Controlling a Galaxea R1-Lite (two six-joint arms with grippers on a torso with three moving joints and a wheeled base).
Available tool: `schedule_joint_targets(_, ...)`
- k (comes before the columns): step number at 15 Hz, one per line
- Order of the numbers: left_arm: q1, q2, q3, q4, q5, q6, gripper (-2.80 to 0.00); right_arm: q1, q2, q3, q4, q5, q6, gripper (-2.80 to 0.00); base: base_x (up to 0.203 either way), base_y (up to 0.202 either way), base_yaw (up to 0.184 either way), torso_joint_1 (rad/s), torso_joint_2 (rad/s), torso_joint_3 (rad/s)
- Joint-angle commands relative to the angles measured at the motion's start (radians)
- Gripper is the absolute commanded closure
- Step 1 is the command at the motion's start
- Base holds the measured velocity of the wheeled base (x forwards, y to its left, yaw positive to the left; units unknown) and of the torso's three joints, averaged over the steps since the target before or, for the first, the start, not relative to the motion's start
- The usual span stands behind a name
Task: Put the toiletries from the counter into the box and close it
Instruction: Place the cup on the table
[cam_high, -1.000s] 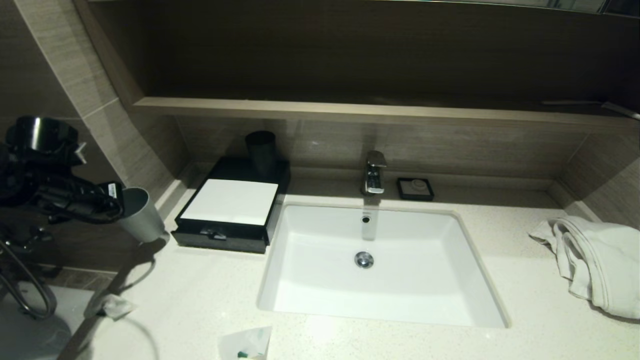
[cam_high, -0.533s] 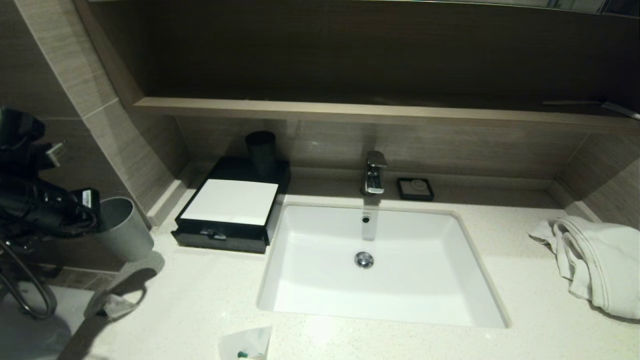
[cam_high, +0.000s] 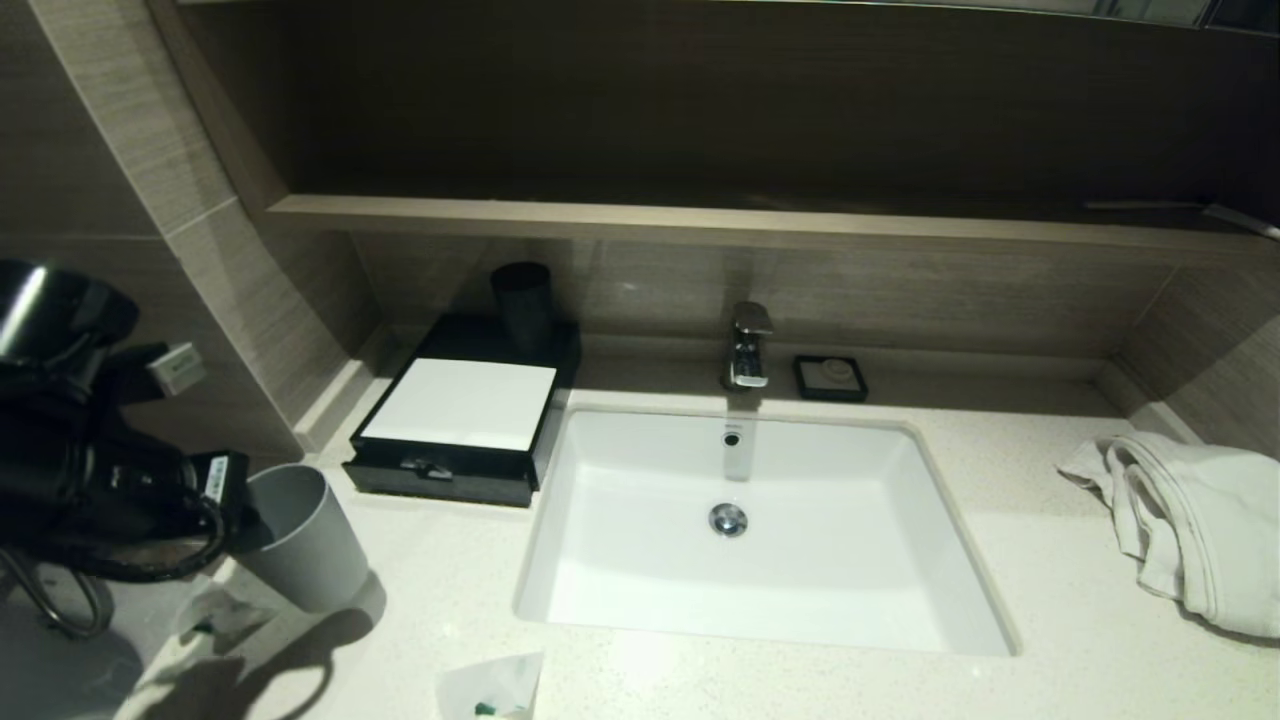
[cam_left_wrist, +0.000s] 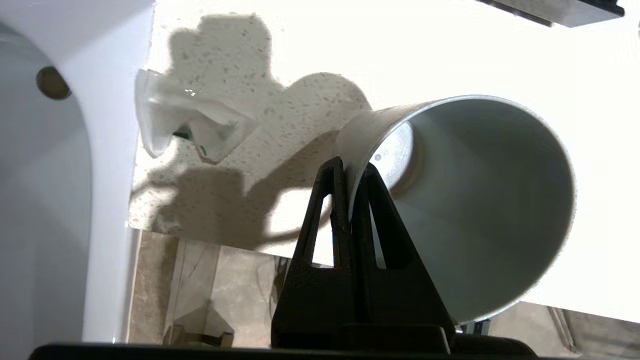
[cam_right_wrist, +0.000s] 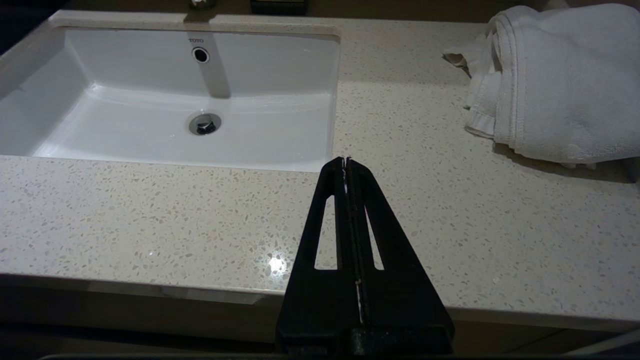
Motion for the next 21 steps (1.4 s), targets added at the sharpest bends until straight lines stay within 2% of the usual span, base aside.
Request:
schedule_joint_targets(1,-0.021,-0.009,0.010,-0.001,-0.001,-0.012,0.00,0.000,0.000,0.000,0.000,0.000,-0.001,0.00,0.000,0.000,0.000,0.000,0.00,0.000)
schedule_joint_targets(6,-0.059,0.036,0.067,-0.028,0.002,-0.014,0.00,0.000,0.000,0.000,0.000,0.000,0.000,0.00,0.000,0.000,0.000,0.000,0.00,0.000)
schedule_joint_targets(12,-0.070,0.100,0.129,-0.165,0.010,-0.014,0.00,0.000,0.000,0.000,0.000,0.000,0.000,0.00,0.000,0.000,0.000,0.000,0.00,0.000)
schedule_joint_targets(21,-0.068,0.159,0.125,-0.212,0.018,-0.016,0.00,0.000,0.000,0.000,0.000,0.000,0.000,0.00,0.000,0.000,0.000,0.000,0.00,0.000)
